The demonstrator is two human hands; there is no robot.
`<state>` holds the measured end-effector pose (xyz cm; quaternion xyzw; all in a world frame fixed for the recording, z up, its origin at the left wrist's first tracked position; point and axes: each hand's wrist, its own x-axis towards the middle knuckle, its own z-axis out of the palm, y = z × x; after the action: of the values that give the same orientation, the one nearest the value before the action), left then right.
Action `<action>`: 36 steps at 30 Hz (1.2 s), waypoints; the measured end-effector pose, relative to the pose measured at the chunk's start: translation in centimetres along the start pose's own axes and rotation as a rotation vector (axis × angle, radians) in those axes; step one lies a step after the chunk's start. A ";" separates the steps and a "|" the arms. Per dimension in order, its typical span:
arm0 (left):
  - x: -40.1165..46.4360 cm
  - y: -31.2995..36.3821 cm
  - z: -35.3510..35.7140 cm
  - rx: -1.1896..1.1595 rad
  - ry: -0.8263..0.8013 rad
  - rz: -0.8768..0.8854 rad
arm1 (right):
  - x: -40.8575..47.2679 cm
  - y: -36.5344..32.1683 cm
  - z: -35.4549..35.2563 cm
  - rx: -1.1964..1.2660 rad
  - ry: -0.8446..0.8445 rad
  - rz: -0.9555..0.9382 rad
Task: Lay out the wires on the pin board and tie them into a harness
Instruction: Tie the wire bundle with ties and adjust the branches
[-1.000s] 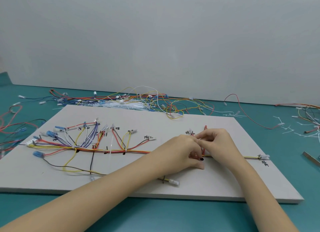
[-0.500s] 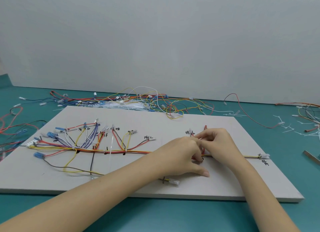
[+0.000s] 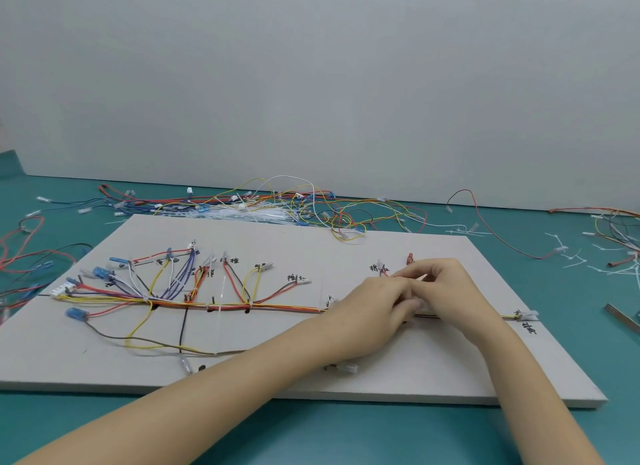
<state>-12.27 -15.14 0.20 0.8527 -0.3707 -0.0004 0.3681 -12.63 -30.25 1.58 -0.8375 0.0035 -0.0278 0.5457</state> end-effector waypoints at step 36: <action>-0.1 0.1 0.7 -0.913 0.152 -0.588 | 0.0 0.1 -1.8 0.194 -0.222 0.222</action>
<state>-12.62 -15.60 -0.27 0.6716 -0.0514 -0.2024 0.7109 -12.74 -31.88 2.24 -0.7734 0.0330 0.1253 0.6205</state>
